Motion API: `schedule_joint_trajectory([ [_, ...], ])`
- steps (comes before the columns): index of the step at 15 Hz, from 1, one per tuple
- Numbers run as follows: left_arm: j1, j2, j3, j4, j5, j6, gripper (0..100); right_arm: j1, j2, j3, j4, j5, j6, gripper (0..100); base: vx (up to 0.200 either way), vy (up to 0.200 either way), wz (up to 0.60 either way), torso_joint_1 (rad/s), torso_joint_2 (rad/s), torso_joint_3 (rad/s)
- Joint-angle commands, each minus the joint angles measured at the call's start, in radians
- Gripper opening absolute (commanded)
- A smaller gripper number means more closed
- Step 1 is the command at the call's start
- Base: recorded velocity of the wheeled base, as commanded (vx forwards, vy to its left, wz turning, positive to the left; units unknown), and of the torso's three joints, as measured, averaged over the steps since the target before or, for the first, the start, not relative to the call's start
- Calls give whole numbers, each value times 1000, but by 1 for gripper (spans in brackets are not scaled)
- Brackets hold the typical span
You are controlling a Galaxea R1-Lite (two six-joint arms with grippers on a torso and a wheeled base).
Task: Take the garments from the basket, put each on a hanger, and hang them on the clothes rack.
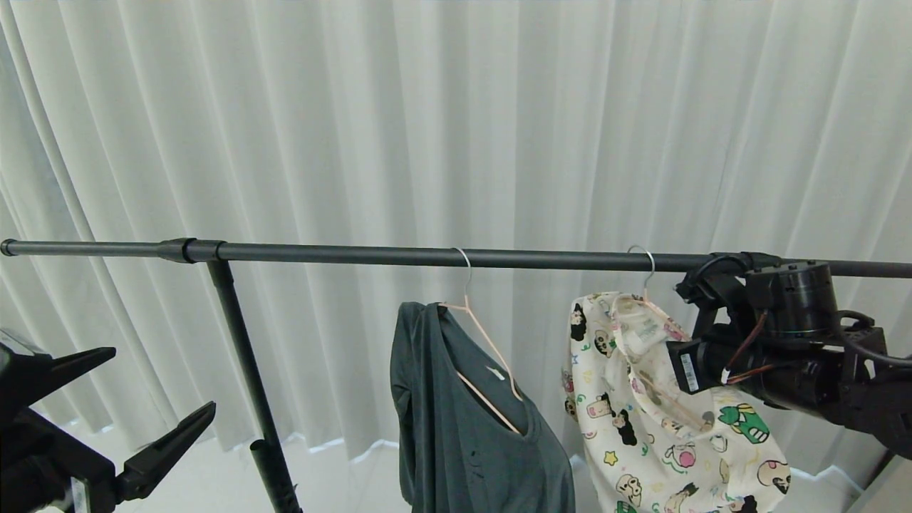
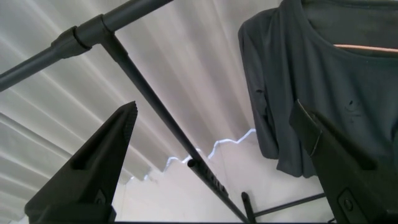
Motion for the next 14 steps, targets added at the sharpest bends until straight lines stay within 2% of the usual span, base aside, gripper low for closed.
schedule_joint_trajectory([
  [1,0,0,0,-1,0,1,100,0,4,1,0,0,5,0,0,0,0,0,0,0],
  [2,0,0,0,1,0,0,100,2,2,1,0,-1,14,0,0,0,0,0,0,0],
  [3,0,2,-1,-1,0,0,100,2,-2,4,0,-1,18,100,0,0,0,0,0,0],
  [7,9,13,-15,-2,0,-11,100,0,-88,8,0,-3,43,100,0,0,0,0,0,0],
  [10,35,17,-14,-2,6,-11,100,0,-239,39,1,0,58,100,0,0,0,0,0,0],
  [11,52,25,-14,-2,24,-11,100,-7,-312,82,1,0,60,100,0,0,0,0,0,0],
  [12,54,27,-12,-2,43,-11,100,-27,-355,113,0,-1,60,100,0,0,0,0,0,0],
  [14,55,27,-9,-2,64,-12,100,-96,-423,169,0,-1,52,100,-200,0,0,7,5,0],
])
